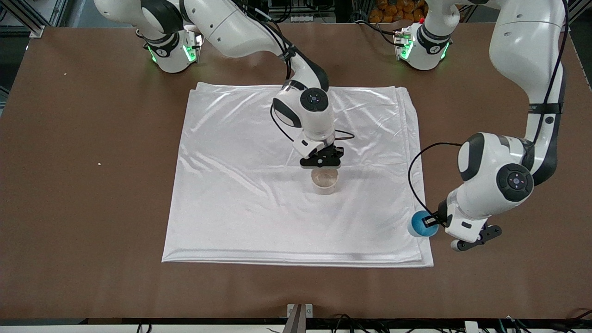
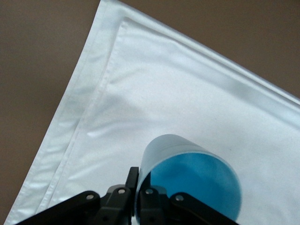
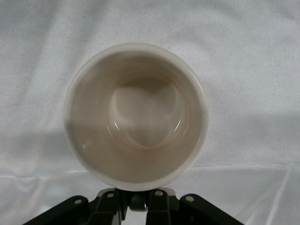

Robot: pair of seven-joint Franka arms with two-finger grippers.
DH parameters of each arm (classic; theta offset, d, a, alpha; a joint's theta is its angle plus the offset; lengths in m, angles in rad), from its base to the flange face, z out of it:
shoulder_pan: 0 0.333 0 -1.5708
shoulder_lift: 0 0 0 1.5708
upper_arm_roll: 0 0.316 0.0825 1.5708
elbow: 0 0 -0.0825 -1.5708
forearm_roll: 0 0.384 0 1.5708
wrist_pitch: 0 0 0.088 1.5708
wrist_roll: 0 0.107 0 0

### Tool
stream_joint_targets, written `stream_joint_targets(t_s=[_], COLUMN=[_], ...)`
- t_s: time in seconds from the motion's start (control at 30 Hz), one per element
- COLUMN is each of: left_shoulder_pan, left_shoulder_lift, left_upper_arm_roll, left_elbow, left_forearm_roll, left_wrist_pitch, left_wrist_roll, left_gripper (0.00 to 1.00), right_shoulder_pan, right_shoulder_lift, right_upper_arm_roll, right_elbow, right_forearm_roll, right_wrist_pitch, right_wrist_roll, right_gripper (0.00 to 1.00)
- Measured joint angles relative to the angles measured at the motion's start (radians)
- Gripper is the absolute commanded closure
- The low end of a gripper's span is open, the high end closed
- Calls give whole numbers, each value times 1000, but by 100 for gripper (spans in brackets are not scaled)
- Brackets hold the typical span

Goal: Place blue cup into white mug on cloth

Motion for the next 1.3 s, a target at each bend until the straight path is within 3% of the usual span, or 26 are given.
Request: stream_joint_targets(t_s=[0.27, 0.57, 0.8, 1.03, 1.3], left_shoulder_pan=[-26, -132, -222, -260, -278], left_shoulder_lift=[-19, -29, -29, -20, 10], left_upper_arm_roll=[-10, -21, -22, -22, -22], left_elbow=[0, 0, -4, -13, -18], left_forearm_roll=[0, -2, -2, -2, -2], left_wrist_pitch=[-45, -61, -63, -64, -64], left_wrist_roll=[-62, -219, -315, -339, -356], left_gripper=[100, 100, 100, 100, 100], right_shoulder_pan=[-108, -402, -631, -847, -943], right_shoulder_lift=[-199, -418, -531, -646, -710], right_upper_arm_roll=[32, 108, 115, 117, 110], right_elbow=[18, 12, -13, -118, -190], right_forearm_roll=[-6, -7, -6, 7, 8], right_wrist_pitch=[-293, -553, -609, -636, -632], right_wrist_roll=[-91, -318, -569, -764, -843], right_gripper=[0, 0, 0, 0, 0])
